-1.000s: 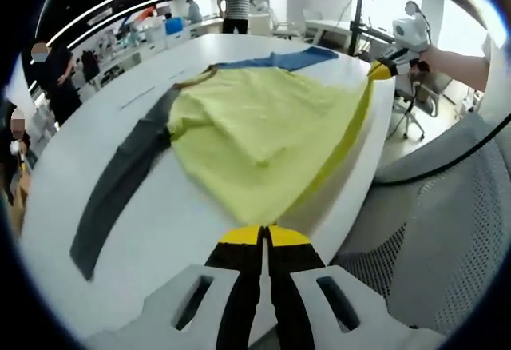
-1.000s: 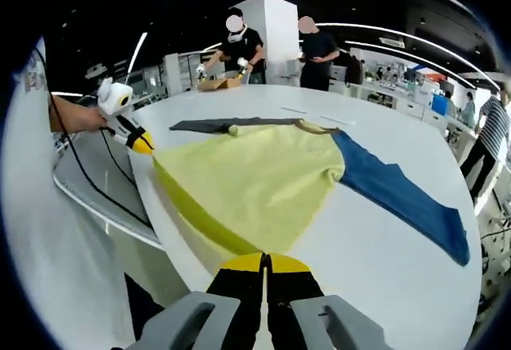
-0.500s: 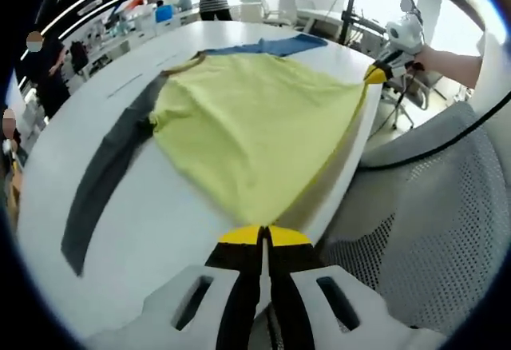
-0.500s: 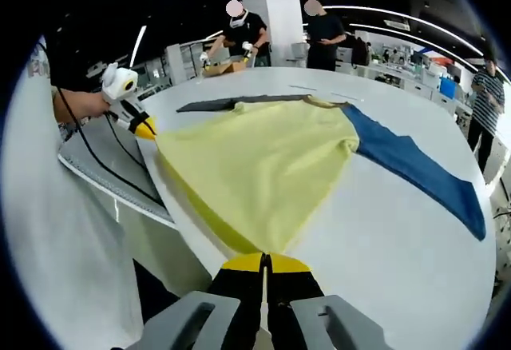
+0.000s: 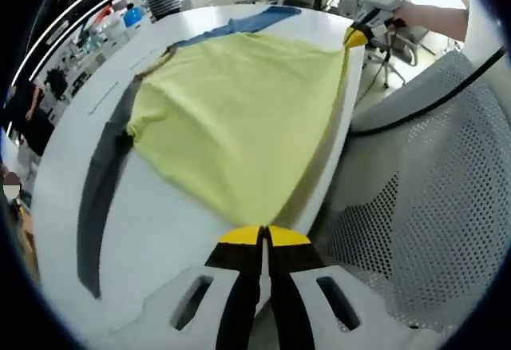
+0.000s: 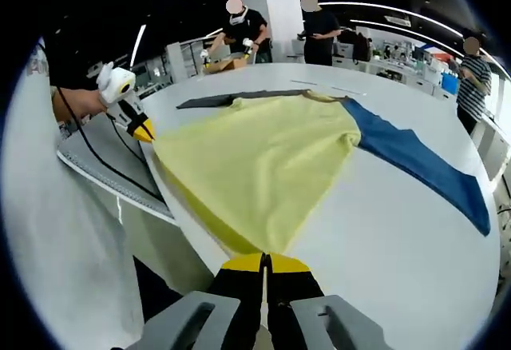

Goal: Fold the garment on the visible template until the final outline fits inside the template.

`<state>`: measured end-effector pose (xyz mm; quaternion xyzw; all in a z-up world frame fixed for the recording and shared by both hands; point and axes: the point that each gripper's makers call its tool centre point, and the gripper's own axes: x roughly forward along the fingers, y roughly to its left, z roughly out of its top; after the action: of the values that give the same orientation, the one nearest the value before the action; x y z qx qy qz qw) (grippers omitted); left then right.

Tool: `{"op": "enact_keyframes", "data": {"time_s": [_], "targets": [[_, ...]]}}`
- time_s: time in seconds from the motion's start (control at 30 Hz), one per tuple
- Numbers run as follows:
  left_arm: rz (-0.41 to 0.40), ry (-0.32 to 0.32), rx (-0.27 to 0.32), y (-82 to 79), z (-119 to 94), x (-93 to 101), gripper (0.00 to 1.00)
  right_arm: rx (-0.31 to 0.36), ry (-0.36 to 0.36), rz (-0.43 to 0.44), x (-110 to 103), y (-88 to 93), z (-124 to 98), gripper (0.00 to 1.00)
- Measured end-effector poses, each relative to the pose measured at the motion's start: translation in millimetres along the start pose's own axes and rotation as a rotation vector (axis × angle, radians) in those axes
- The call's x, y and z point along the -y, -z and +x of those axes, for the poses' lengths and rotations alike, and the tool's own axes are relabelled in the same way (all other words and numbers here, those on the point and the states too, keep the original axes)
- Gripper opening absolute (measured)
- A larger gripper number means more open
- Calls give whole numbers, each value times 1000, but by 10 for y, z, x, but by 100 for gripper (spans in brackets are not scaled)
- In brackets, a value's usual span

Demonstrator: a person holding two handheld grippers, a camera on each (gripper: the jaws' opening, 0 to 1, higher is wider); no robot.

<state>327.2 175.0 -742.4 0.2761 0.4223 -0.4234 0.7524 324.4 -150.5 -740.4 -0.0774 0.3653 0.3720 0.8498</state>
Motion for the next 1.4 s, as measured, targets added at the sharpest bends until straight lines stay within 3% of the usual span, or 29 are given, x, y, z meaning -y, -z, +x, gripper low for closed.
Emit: {"op": "enact_keyframes", "data": {"time_s": [0.13,0.27,0.4,0.6,0.87,1.1,1.4], "targets": [[-26,25,-28,36,50,38,0,-3,-3,1,-2,11,5,0],[-27,17,-27,45,49,44,0,-8,-5,-5,-13,25,7,0],[-63,-18,-33,127,5,-3,9,-3,-5,1,-16,25,5,0],[-123,-19,-44,222,25,9,6,-1,-10,2,-27,29,13,0],[-137,-43,3,79,96,-15,2,-3,-13,2,-39,47,17,0],[-114,-56,38,-36,-7,-46,0,0,-13,5,-44,60,0,0],[-63,-98,128,-442,-81,-142,0,-3,-17,3,-61,77,5,0]]}}
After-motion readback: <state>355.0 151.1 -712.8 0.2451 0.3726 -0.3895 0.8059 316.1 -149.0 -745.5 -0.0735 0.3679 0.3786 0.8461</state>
